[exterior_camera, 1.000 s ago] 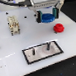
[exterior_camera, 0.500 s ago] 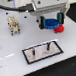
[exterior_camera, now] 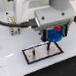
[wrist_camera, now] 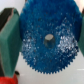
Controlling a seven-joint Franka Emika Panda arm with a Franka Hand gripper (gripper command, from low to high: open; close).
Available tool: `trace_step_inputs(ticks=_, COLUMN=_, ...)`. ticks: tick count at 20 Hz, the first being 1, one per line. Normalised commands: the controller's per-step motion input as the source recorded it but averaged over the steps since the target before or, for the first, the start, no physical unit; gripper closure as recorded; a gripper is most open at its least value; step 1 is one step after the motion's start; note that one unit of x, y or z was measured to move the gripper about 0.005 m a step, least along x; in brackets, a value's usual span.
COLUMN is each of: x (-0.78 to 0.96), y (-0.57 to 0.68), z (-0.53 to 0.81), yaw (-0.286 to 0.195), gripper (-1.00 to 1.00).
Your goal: Insert the blue gear onto the right peg, followed by the red gear
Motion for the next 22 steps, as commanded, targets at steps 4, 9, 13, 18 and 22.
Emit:
trace_step_inputs(ticks=4, x=0.33, y=-0.06, z=-0.04, yaw=0.000, gripper=1.00)
trace_step_inputs(ticks=9, x=0.13, y=-0.16, z=-0.05, yaw=0.000, gripper=1.00)
trace_step_inputs(ticks=13, x=0.03, y=-0.03, z=0.04, yaw=0.000, gripper=1.00)
trace_step_inputs(ticks=18, x=0.02, y=-0.03, z=0.33, yaw=0.000, gripper=1.00)
trace_step_inputs(ticks=22, x=0.02, y=-0.01, z=0.21, yaw=0.000, gripper=1.00)
